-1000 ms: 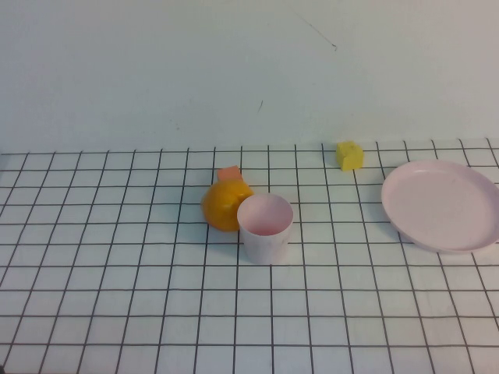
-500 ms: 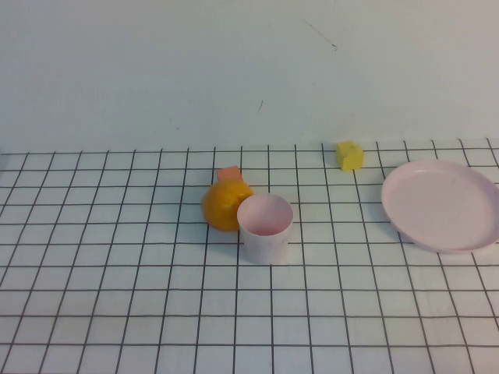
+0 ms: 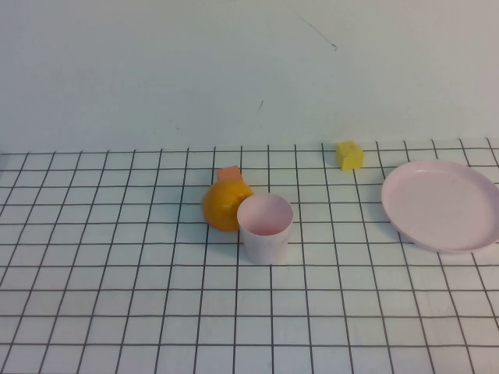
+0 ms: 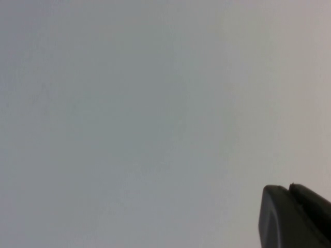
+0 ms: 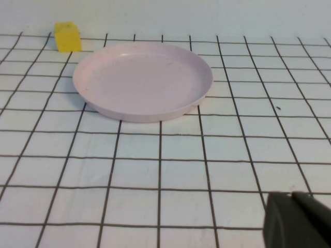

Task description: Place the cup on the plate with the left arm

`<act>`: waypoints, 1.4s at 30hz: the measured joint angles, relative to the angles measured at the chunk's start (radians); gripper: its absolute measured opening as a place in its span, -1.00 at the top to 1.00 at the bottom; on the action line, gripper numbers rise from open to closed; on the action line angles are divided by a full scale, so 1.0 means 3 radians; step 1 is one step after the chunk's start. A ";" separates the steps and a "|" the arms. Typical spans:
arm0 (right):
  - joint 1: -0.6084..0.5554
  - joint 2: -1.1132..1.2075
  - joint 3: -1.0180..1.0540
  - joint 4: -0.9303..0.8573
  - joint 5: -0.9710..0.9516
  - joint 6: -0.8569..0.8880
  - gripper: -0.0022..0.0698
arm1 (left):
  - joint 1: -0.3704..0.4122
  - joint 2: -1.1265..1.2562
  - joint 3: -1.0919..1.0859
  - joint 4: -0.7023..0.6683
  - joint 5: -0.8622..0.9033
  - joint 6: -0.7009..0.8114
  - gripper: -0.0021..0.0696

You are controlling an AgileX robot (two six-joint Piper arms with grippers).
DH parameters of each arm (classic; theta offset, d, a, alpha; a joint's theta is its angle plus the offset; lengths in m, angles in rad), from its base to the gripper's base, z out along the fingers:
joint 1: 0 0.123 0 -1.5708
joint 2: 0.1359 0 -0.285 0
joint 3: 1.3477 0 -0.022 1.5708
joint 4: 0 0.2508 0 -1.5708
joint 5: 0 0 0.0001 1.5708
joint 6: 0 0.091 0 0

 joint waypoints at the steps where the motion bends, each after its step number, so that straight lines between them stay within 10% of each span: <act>1: 0.0000 0.0000 0.0000 0.0000 0.0000 0.0000 0.95 | 0.0000 0.0000 -0.0158 -0.0007 0.0270 -0.0038 0.95; 13: 0.0000 0.0000 0.0000 0.0000 0.0000 0.0000 0.95 | 0.0000 0.1399 -0.2140 -0.0220 0.2765 0.0116 0.95; 22: 0.0000 0.0000 0.0000 0.0000 0.0000 0.0000 0.95 | -0.0005 0.3214 -0.3306 -0.1507 0.4249 0.1318 0.95; 37: 0.0000 0.0000 0.0000 0.0000 0.0000 0.0000 0.95 | -0.0902 0.5763 -0.4798 -0.1216 0.4405 0.0869 0.94; 42: 0.0000 0.0000 0.0000 0.0000 0.0000 0.0000 0.95 | -0.1020 0.6362 -0.5279 -0.1029 0.4625 0.0771 0.48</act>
